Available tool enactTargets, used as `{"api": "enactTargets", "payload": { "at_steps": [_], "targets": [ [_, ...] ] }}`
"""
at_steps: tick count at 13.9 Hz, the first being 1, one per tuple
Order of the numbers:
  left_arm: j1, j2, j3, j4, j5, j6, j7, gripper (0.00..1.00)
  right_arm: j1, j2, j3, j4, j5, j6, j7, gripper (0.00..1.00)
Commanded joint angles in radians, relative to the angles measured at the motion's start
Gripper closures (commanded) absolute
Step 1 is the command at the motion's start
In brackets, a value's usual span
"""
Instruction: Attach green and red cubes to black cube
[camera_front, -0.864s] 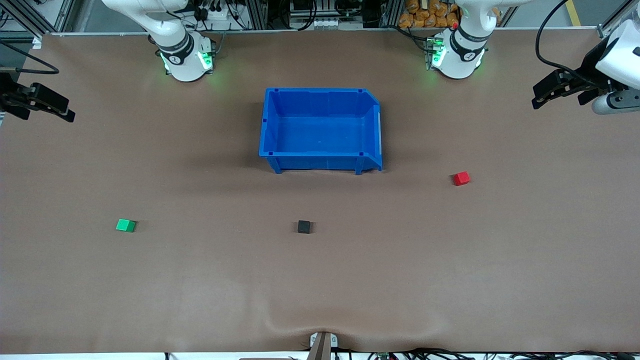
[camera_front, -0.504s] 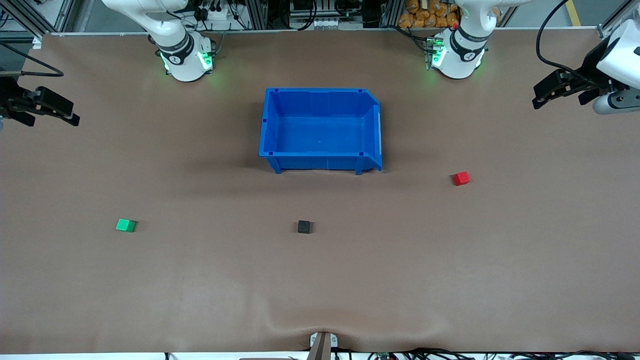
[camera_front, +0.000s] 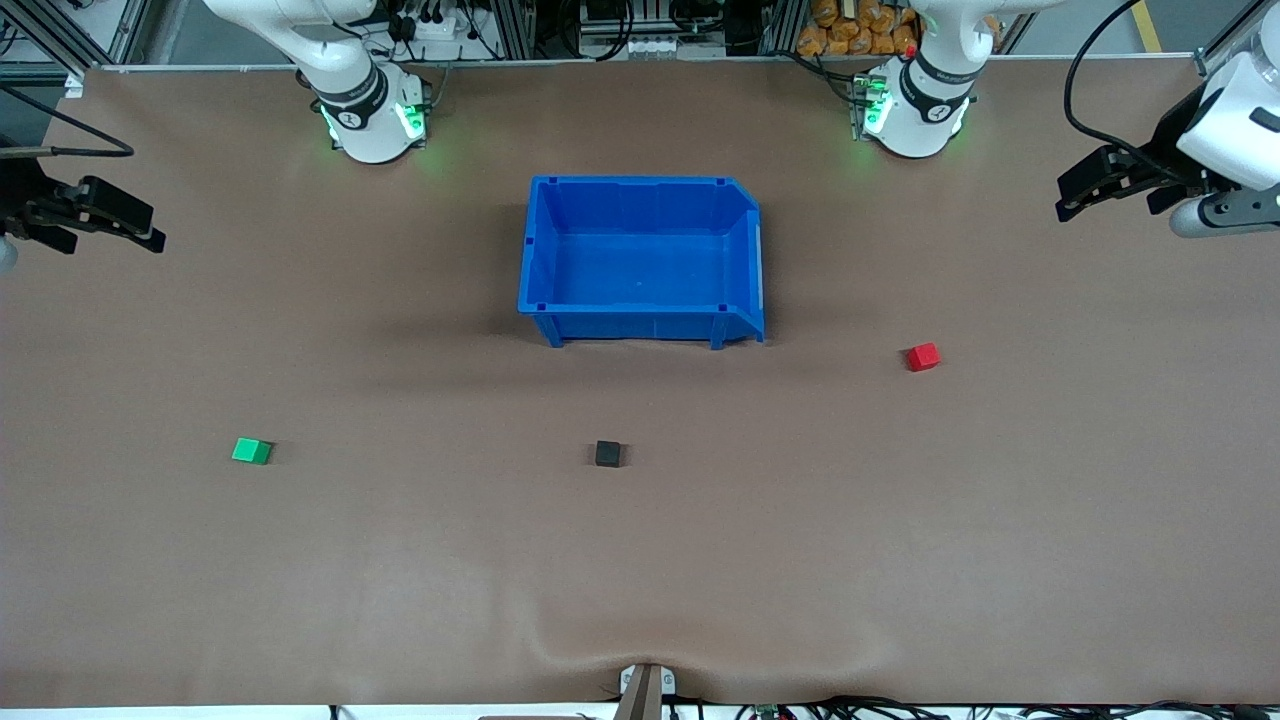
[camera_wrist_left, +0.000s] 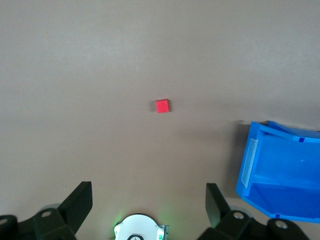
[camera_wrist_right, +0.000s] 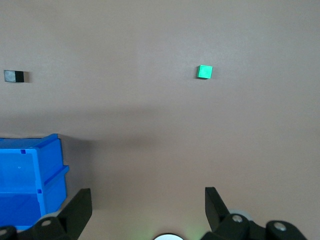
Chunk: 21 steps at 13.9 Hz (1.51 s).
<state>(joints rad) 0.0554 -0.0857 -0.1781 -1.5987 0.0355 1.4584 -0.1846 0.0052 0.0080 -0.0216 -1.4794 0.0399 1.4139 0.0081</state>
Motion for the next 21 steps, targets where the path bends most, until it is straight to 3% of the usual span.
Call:
{"api": "enactTargets", "payload": {
  "at_steps": [1, 10, 16, 21],
  "targets": [
    [0.008, 0.006, -0.004, 0.000, 0.015, -0.016, -0.006, 0.00, -0.022, -0.017, 0.009, -0.016, 0.005, -0.001, 0.000, 0.00],
    [0.018, 0.050, 0.000, -0.012, 0.001, -0.003, -0.006, 0.00, -0.007, 0.015, 0.011, -0.010, 0.012, 0.019, 0.000, 0.00],
    [0.020, 0.069, 0.000, -0.107, 0.001, 0.125, -0.016, 0.00, -0.030, 0.024, 0.008, 0.004, 0.002, 0.063, -0.013, 0.00],
    [0.018, 0.150, 0.000, -0.110, 0.001, 0.161, -0.018, 0.00, -0.019, 0.056, 0.009, 0.008, 0.003, 0.115, -0.013, 0.00]
  ]
}}
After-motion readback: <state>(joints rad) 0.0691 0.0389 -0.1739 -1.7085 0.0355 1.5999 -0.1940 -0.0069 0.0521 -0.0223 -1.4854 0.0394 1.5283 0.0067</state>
